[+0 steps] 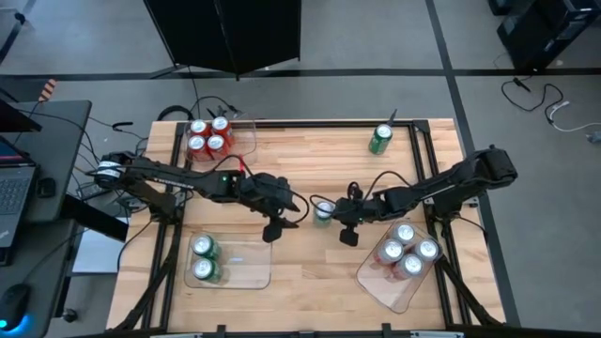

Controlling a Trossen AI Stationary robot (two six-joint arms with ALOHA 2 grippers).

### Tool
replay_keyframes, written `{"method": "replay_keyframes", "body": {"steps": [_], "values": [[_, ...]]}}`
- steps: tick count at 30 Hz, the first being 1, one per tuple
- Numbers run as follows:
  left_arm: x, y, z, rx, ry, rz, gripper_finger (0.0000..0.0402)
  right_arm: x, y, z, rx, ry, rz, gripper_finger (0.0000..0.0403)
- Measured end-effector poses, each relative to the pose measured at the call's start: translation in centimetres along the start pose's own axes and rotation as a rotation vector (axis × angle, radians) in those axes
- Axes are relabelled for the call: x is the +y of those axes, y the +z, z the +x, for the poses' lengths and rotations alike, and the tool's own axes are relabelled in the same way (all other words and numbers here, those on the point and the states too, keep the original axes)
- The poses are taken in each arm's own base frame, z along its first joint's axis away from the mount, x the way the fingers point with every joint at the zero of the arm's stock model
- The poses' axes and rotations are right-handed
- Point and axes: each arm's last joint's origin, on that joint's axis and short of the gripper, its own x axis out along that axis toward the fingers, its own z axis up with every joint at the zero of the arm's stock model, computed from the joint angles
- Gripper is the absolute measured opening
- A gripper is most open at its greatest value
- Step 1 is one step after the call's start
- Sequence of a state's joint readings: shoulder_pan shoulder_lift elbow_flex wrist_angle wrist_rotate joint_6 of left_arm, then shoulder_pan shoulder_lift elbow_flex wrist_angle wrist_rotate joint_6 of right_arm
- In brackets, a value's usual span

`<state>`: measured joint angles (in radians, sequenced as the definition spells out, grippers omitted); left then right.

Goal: Sort soda cans
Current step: Put the green soda can into the bottom right transparent bin

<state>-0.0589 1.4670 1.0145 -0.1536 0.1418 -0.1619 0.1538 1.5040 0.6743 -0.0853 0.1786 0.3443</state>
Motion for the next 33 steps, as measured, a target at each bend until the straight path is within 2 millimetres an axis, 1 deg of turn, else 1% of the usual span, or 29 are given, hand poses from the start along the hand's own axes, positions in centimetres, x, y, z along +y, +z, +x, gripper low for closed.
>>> {"method": "replay_keyframes", "body": {"steps": [7, 10, 14, 20, 26, 33], "values": [[0.3, 0.6, -0.1, -0.044, 0.120, 0.000, 0.0321, 0.0, 0.3, 1.9, -0.048, 0.023, -0.005, 0.0000], [0.4, 0.6, 0.3, -0.058, 0.160, 0.004, 0.0342, 0.1, 0.5, 2.3, -0.074, 0.036, -0.005, 0.0000], [0.7, 0.5, 1.6, -0.078, 0.165, 0.004, 0.0362, 0.1, 0.8, 2.1, -0.098, 0.043, -0.017, 0.0000], [1.9, -0.2, 3.9, -0.067, 0.184, 0.010, 0.0377, 0.2, 0.9, 2.1, -0.112, 0.048, -0.021, 0.0000], [3.1, -0.9, 5.6, -0.058, 0.194, -0.003, 0.0379, 0.2, 0.9, 2.1, -0.113, 0.048, -0.022, 0.0000], [3.4, -1.5, 7.3, -0.063, 0.155, -0.003, 0.0379, 0.2, 0.9, 2.1, -0.113, 0.049, -0.023, 0.0000]]}}
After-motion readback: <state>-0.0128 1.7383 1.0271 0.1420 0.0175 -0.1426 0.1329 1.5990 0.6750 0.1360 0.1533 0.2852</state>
